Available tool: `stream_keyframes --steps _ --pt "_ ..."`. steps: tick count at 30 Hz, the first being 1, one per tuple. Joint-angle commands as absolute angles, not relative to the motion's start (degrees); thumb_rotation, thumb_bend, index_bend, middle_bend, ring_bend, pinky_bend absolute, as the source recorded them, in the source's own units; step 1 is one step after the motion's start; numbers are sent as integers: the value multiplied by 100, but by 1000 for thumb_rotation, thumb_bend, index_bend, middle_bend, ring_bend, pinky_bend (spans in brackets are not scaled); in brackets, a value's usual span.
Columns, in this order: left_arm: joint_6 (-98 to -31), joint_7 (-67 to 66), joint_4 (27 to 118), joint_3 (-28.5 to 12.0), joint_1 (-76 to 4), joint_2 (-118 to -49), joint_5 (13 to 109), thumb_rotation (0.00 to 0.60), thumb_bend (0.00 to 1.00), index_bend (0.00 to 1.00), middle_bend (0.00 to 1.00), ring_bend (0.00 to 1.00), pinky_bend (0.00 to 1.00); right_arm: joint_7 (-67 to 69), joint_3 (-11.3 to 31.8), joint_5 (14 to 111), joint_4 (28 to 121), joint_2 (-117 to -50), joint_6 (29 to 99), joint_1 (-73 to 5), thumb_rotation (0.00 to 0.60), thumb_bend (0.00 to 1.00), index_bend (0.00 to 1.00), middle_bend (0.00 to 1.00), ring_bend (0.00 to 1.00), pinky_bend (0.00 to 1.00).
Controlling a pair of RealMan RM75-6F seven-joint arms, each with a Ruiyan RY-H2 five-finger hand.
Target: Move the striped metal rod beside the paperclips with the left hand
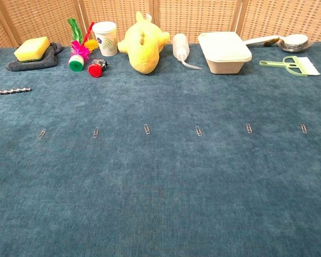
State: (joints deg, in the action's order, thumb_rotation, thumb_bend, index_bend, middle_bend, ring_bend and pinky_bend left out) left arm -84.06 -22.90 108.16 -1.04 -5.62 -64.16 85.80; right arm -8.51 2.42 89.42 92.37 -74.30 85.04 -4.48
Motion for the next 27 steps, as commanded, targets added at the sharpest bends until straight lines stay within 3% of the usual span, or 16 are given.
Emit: stream_keyframes --steps 1,9,13,18,24,27 --pt "-8367 -2302 10811 -94 -572 -6419 8546 600 354 253 234 228 159 -841 242 8918 9210 -7462 8472 -463 600 392 166 149 96 143" --pt "-8148 -2352 10995 -273 -780 -6131 8365 600 353 253 245 239 159 -807 224 8967 9188 -7511 8485 -488 600 392 166 149 96 143" --pt "-7630 -2369 11039 -440 -1115 -6004 8037 600 354 257 306 269 159 -723 219 8991 9174 -7515 8578 -449 600 392 166 148 96 143" --pt "-7032 -2582 10999 -715 -1599 -5949 7558 600 353 268 307 266 159 -635 159 8988 9106 -7541 8647 -371 600 392 168 148 95 143" --pt "-6233 -3389 10498 -1139 -2465 -6270 6536 600 354 296 309 258 159 -526 161 8914 9072 -7472 8839 -223 600 392 173 148 95 143" --pt "-5892 -3682 9919 -1308 -2957 -6687 6064 600 354 305 399 338 215 -544 166 8871 9087 -7453 8811 -216 600 392 176 149 96 143"
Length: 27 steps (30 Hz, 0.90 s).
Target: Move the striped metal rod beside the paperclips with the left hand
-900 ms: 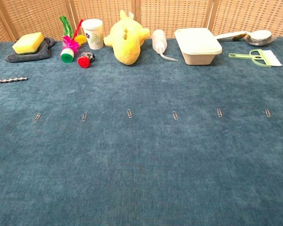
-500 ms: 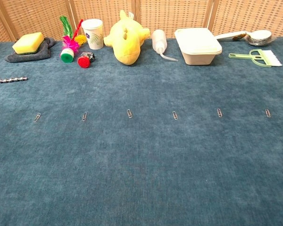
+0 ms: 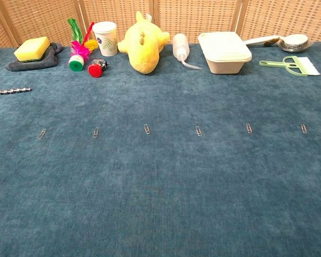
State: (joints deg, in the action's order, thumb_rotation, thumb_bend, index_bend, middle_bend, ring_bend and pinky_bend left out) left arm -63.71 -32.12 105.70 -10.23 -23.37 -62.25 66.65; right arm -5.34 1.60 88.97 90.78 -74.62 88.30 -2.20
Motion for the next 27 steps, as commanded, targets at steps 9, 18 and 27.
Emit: stream_keyframes --steps 9,18,27 --pt "-5479 -3534 8092 -1460 -3771 -7636 5924 597 354 373 754 640 567 -615 245 8768 9101 -7501 8635 -315 600 392 181 149 96 143" --pt "-5189 -3069 6679 -1349 -4121 -8254 6105 376 323 428 947 831 660 -679 302 8619 9052 -7538 8499 -371 600 391 181 148 96 143" --pt "-4662 -2872 5533 -1328 -4432 -8818 5821 556 338 511 981 873 715 -802 349 8492 9053 -7607 8408 -416 600 392 181 149 98 143"
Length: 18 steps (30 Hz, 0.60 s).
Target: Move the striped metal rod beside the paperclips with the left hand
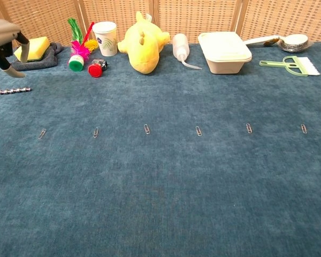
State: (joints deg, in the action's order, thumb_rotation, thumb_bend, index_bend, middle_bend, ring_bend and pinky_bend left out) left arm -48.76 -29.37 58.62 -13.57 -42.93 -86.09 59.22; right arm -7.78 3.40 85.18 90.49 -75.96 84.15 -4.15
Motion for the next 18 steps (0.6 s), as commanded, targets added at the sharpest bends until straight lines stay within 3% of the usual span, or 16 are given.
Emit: stream_keyframes --steps 1,4,13,18 --pt "-4629 -2857 5439 -1323 -4451 -8875 5801 569 346 512 981 869 715 -810 353 8479 9055 -7612 8412 -413 600 392 181 149 98 143" --pt "-4606 -2786 5158 -1305 -4481 -9063 5777 599 351 517 980 864 715 -819 357 8442 9045 -7627 8432 -393 600 392 181 148 99 143" --pt "-4380 -2581 4295 -1316 -4567 -9555 5658 600 354 534 966 849 715 -798 370 8491 8946 -7706 8509 -390 600 392 178 139 100 143" --pt "-4219 -2402 3963 -1376 -4623 -9722 5613 600 406 534 960 845 715 -838 375 8473 8934 -7714 8508 -391 600 392 173 133 100 143"
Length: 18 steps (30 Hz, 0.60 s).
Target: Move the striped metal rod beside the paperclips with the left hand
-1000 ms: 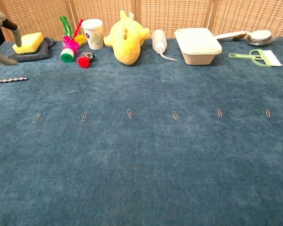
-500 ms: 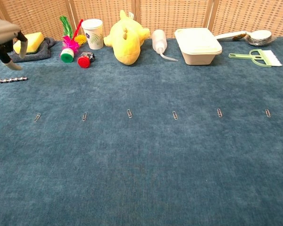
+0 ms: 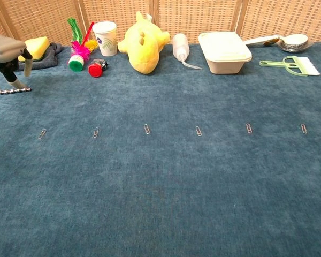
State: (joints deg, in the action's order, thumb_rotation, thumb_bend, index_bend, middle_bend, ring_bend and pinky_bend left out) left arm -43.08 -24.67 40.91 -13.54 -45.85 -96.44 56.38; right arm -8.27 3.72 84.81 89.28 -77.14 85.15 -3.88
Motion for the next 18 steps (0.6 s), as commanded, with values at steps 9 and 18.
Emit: stream_keyframes --steps 9,18 --pt "-3838 -2402 3630 -1412 -4753 -9879 5515 600 507 506 943 830 715 -916 372 8395 8963 -7729 8499 -367 600 392 173 133 100 143" --pt "-3676 -2471 3591 -1444 -4793 -9901 5412 600 554 491 936 823 715 -908 378 8362 8951 -7729 8487 -363 600 392 173 133 100 143"
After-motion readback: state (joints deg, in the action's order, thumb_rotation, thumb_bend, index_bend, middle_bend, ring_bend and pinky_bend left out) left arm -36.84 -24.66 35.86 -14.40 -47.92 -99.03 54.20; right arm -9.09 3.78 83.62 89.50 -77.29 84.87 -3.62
